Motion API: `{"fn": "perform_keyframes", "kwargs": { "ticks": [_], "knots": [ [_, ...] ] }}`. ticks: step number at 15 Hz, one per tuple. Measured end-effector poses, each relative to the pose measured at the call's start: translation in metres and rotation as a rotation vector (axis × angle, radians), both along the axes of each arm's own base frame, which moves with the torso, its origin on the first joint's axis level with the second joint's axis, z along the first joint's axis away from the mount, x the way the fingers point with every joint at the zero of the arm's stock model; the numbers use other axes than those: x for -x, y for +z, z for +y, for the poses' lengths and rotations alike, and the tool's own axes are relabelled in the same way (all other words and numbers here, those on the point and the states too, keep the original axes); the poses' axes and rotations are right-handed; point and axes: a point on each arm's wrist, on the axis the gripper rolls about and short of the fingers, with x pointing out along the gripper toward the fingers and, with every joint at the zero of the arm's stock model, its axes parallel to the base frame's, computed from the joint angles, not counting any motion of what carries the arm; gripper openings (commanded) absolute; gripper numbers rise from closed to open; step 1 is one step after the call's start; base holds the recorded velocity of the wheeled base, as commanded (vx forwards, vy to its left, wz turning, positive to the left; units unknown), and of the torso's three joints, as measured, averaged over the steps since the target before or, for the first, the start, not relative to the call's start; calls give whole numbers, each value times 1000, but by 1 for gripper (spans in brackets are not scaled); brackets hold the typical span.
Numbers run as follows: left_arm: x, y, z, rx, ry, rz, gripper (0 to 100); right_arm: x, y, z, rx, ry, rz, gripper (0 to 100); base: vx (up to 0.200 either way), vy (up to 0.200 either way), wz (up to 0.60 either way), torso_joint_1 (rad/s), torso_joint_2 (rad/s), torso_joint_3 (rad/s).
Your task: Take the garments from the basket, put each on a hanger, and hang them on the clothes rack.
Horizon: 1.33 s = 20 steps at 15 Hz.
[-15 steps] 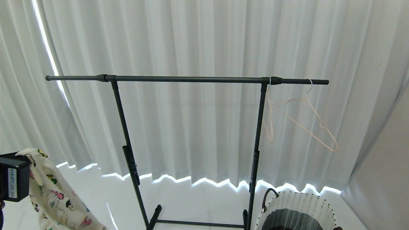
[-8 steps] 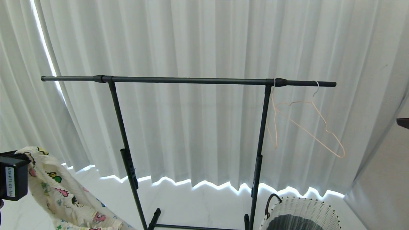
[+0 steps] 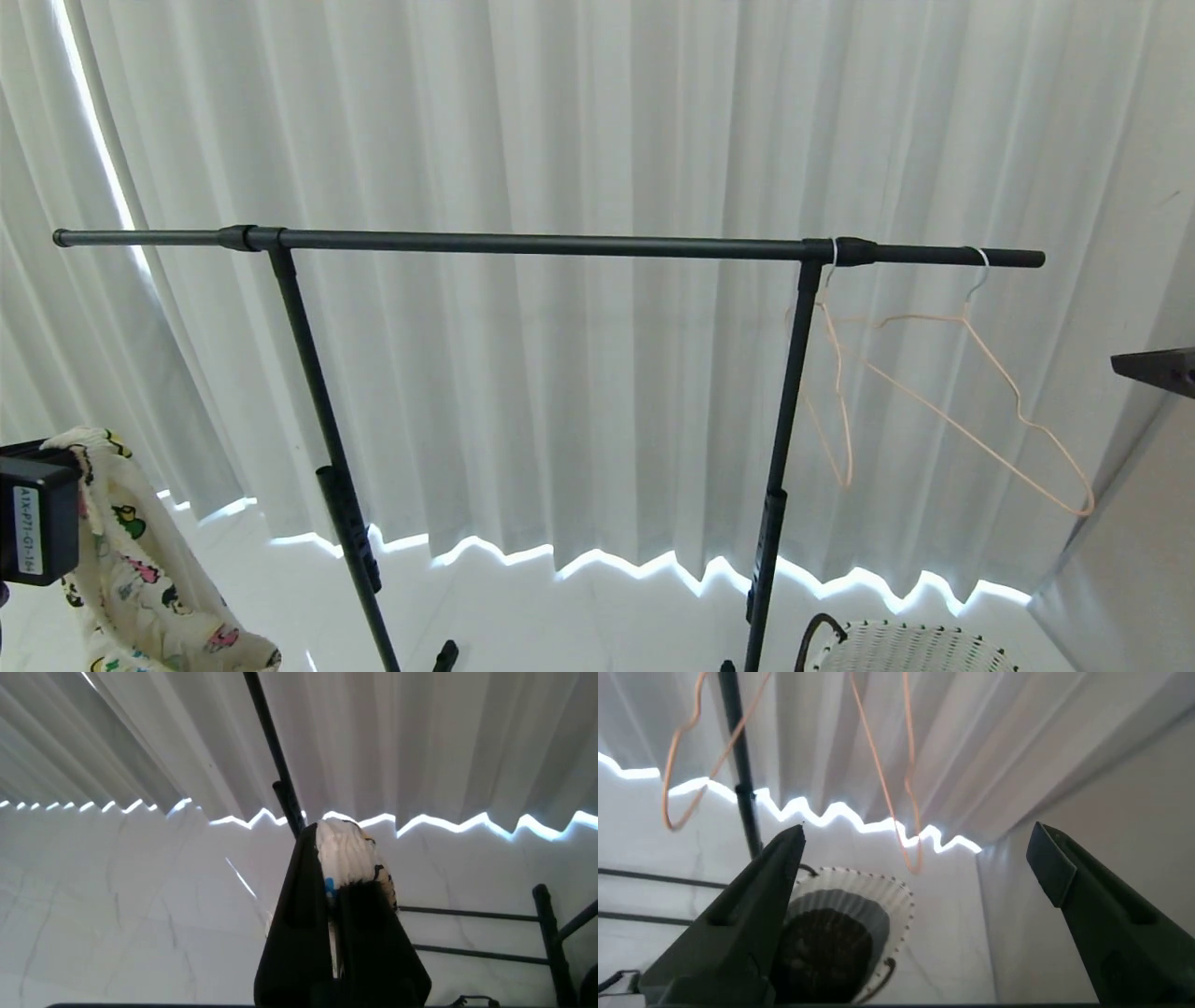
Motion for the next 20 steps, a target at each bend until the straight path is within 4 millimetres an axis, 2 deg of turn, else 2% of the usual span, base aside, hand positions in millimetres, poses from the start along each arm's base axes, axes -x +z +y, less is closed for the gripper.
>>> {"fn": "perform_keyframes", "kwargs": {
  "ticks": [3, 7, 10, 13, 17, 20],
  "knots": [
    [0, -1, 0, -2, -2, 4, 0, -23, -5, -6, -28, -4, 7, 100, 0, 0, 0, 0, 0, 0],
    [-1, -1, 0, -2, 0, 6, 0, -76, -23, -22, -69, 26, 7, 100, 0, 0, 0, 0, 0, 0],
    [0, -1, 1, 2, 10, 2, 0, -120, -49, -42, -55, 73, 33, 100, 0, 0, 0, 0, 0, 0],
    [1, 0, 4, 9, 39, -11, 0, -153, -81, -66, -57, 116, 85, 100, 0, 0, 0, 0, 0, 0],
    [5, -6, 6, 32, 57, -26, 0, -184, -118, -87, -91, 151, 129, 100, 0, 0, 0, 0, 0, 0],
    [9, -9, 6, 30, 59, -26, 0, -205, -132, -94, -119, 180, 144, 100, 0, 0, 0, 0, 0, 0]
  ]
}}
